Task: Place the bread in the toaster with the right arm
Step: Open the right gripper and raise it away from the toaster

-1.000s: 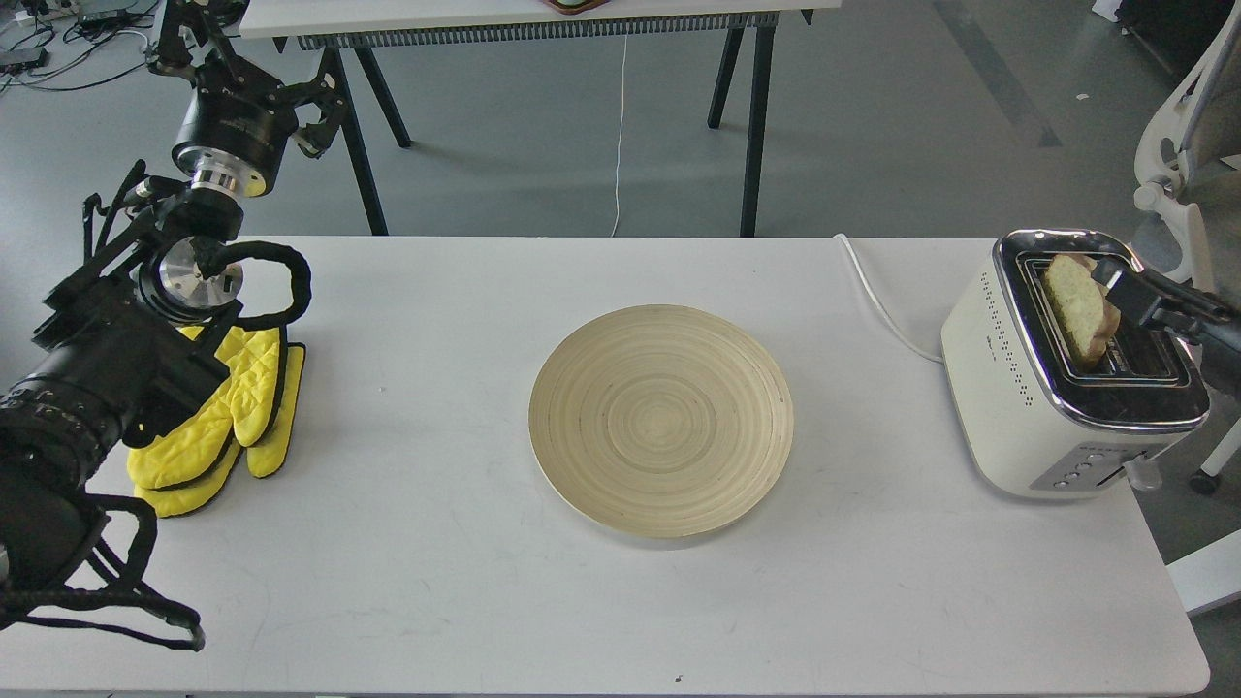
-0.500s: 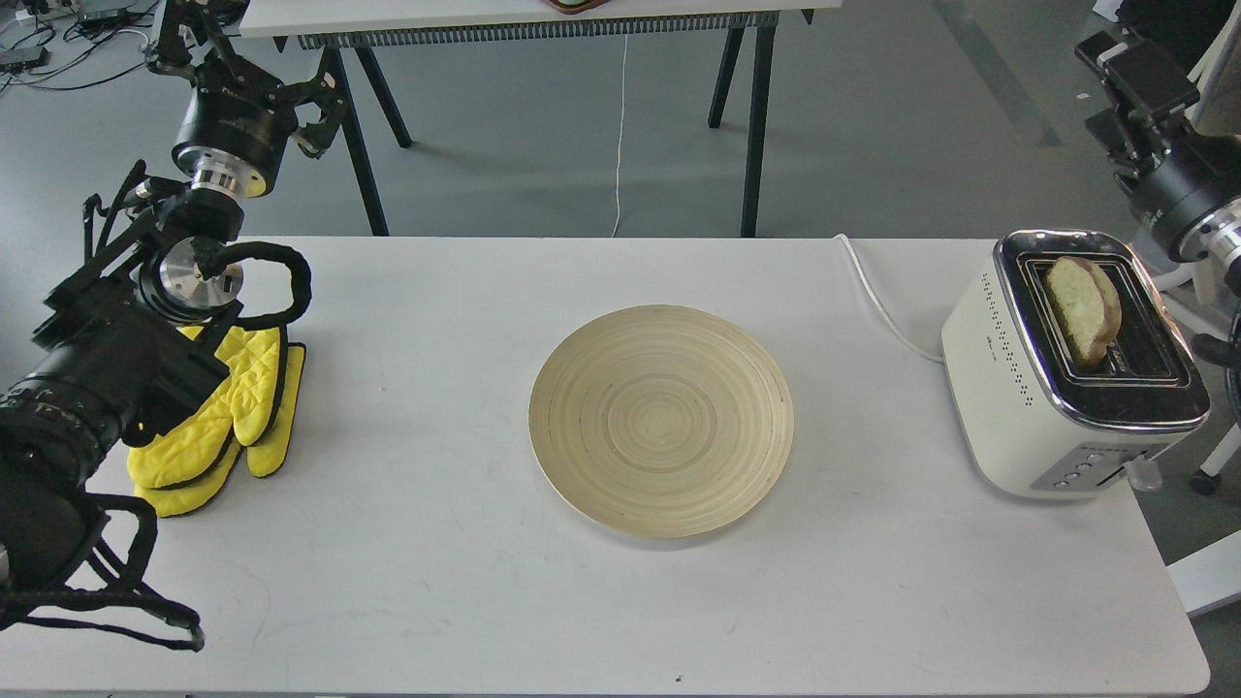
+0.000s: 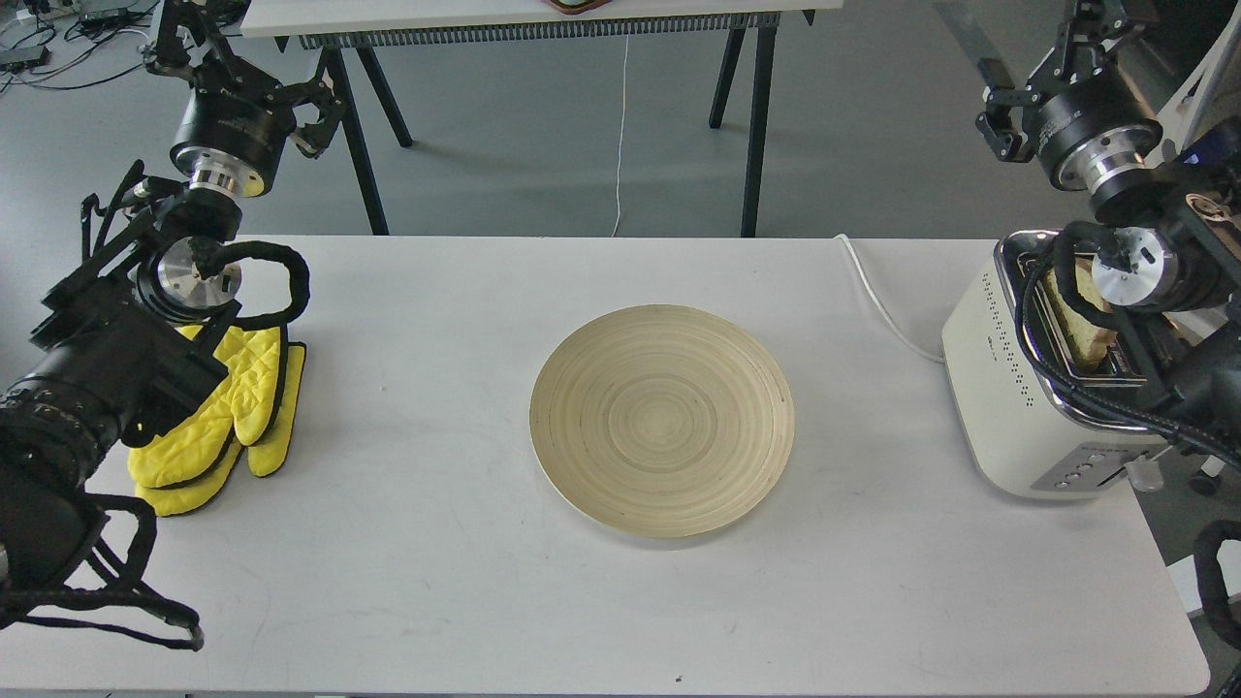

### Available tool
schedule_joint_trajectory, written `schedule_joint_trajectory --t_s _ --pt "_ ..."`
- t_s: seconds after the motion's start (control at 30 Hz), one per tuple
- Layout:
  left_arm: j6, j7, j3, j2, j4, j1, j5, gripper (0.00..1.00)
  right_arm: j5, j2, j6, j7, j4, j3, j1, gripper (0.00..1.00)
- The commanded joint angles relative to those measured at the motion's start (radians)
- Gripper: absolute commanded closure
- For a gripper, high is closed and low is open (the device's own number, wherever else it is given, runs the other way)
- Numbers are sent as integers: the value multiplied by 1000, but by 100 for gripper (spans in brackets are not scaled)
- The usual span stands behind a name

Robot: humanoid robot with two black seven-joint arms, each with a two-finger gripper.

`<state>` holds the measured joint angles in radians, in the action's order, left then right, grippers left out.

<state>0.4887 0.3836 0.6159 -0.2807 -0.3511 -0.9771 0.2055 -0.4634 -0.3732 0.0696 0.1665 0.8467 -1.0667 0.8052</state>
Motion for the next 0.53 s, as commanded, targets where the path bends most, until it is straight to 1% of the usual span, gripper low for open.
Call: schedule_joint_trajectory --t_s 0.0,0.1,0.3,0.5 --pt "0 0 -1 0 0 0 0 0 92 46 56 -15 -89 -9 34 1" --pt "0 -2 -1 -2 1 0 0 0 150 50 96 -15 -109 -6 34 1" --pt "0 -2 -2 -2 1 0 0 0 209 56 102 -15 -112 -2 32 0" --pt "0 -2 -2 -2 1 0 0 0 212 62 98 -10 -107 2 32 0"
